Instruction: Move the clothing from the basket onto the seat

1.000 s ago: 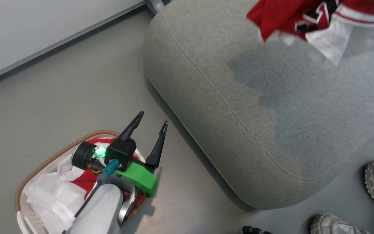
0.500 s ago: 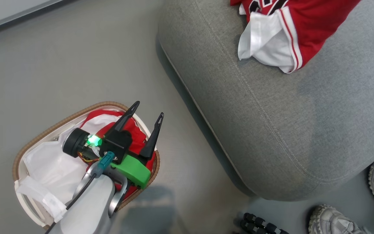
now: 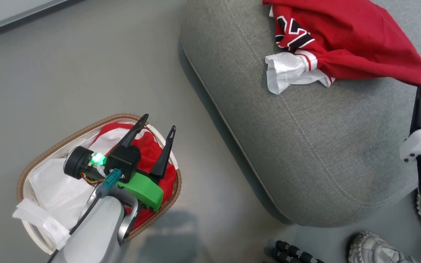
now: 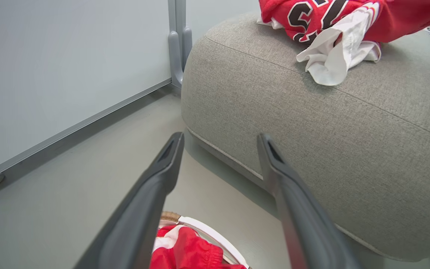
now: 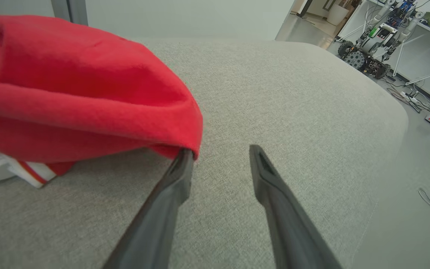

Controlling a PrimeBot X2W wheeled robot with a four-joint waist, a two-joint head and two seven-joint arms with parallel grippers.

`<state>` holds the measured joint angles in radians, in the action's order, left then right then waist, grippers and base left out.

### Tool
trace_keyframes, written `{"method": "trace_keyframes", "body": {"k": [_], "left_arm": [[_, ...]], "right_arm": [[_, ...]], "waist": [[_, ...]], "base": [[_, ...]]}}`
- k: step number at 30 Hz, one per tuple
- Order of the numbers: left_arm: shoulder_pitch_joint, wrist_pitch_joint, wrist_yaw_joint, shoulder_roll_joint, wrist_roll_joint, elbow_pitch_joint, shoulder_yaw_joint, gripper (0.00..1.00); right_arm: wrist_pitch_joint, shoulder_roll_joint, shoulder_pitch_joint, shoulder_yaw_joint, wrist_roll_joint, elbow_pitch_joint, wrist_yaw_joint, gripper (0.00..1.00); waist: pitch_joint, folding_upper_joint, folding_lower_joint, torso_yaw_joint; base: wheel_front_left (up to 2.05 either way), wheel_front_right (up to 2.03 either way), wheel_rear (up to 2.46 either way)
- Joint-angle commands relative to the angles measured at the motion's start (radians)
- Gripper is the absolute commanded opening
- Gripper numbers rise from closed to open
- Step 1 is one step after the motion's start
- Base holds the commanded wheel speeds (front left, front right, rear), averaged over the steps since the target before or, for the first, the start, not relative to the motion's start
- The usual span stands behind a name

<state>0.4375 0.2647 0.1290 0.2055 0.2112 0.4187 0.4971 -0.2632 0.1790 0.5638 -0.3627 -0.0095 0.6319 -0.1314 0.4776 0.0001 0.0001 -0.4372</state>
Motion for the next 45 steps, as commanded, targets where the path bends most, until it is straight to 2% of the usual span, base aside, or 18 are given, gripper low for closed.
{"method": "trace_keyframes", "body": {"k": [1,7,11,21,26,33,45], "left_arm": [[-0.018,-0.001,0.003,-0.005,0.006,0.001,-0.008,1.0],[-0.049,-0.001,0.002,-0.038,0.003,0.01,-0.046,1.0],[-0.095,-0.001,-0.005,-0.067,-0.01,-0.003,-0.106,1.0],[-0.168,-0.001,-0.026,-0.108,-0.028,-0.009,-0.237,1.0],[-0.196,-0.001,-0.034,-0.119,-0.035,-0.001,-0.308,1.0],[-0.221,-0.001,-0.035,-0.123,-0.051,0.005,-0.427,1.0],[-0.306,-0.001,-0.026,-0.145,-0.081,0.025,-0.537,1.0]], "right_arm": [[-0.002,-0.003,-0.029,-0.017,0.0,-0.013,0.001,1.0],[-0.002,-0.017,-0.125,-0.035,0.011,-0.066,0.001,1.0],[-0.002,-0.039,-0.167,0.044,0.015,-0.155,0.001,1.0],[-0.002,-0.069,-0.155,0.232,0.078,-0.247,0.001,1.0],[-0.002,-0.085,-0.146,0.324,0.069,-0.256,0.001,1.0],[-0.002,-0.112,-0.123,0.399,0.086,-0.235,0.001,1.0],[-0.002,-0.125,-0.217,0.425,0.097,-0.212,0.001,1.0]], "waist": [[-0.022,-0.0001,-0.0001,-0.007],[-0.086,-0.0001,-0.0001,0.005],[-0.139,-0.0001,-0.0001,0.044],[-0.217,-0.0001,-0.0001,0.167],[-0.244,-0.0001,-0.0001,0.235],[-0.266,-0.0001,-0.0001,0.306],[-0.347,-0.0001,-0.0001,0.393]], "base": [[0.0,0.0,0.0],[0.0,0.0,0.0],[0.0,0.0,0.0],[0.0,0.0,0.0],[0.0,0.0,0.0],[0.0,0.0,0.0],[0.0,0.0,0.0]]}}
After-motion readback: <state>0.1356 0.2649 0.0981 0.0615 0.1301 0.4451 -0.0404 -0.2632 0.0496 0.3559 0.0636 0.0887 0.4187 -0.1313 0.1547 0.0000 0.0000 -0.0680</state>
